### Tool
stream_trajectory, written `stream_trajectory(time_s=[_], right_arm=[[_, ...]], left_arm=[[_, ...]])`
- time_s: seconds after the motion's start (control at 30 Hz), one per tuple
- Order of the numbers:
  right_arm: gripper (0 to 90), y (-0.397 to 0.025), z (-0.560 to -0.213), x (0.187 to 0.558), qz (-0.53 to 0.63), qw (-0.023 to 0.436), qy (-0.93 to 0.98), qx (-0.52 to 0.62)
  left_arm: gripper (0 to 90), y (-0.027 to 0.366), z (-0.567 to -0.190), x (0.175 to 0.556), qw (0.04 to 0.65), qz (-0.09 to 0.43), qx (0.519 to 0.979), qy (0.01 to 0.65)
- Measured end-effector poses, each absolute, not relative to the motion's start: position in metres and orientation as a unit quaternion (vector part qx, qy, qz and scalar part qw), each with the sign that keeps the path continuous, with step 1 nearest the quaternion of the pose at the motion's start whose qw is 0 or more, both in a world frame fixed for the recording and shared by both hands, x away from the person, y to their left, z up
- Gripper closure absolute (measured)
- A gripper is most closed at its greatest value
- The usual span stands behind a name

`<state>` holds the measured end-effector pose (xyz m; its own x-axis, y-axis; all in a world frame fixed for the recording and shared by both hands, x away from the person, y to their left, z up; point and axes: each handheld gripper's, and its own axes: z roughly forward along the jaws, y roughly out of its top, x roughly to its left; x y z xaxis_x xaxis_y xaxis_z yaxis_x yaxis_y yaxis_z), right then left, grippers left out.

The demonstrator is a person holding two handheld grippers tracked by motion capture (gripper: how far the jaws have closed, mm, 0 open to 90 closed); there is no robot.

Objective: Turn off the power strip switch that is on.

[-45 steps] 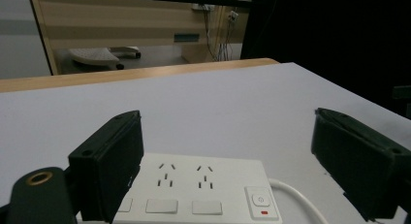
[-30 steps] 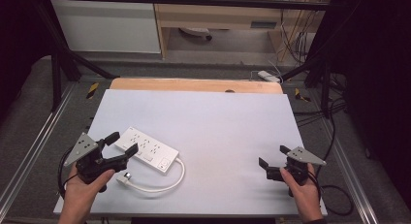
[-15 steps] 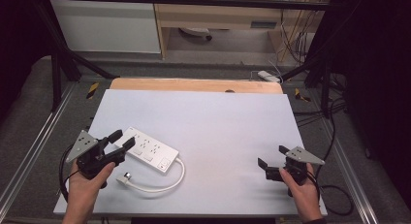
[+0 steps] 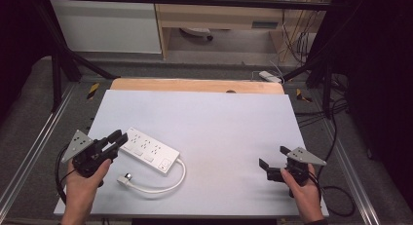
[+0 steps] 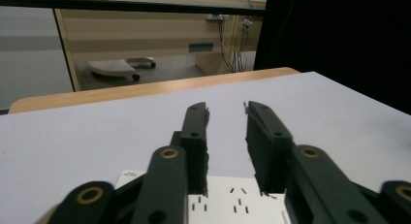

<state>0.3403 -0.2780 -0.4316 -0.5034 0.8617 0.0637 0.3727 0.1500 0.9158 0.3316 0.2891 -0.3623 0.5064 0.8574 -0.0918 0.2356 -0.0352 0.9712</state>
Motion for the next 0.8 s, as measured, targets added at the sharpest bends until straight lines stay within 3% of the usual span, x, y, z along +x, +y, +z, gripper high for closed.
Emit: stream_trajectory(time_s=[0.33,0.8], right_arm=[[2.9,-0.278,-0.432,0.34,0.489,0.249,0.716,0.431],[2.9,-0.278,-0.432,0.34,0.488,0.248,0.718,0.43]], left_arm=[[87.7,0.297,-0.368,0.335,0.549,0.281,0.672,0.411],[90.0,0.304,-0.376,0.341,0.53,0.272,0.681,0.425]])
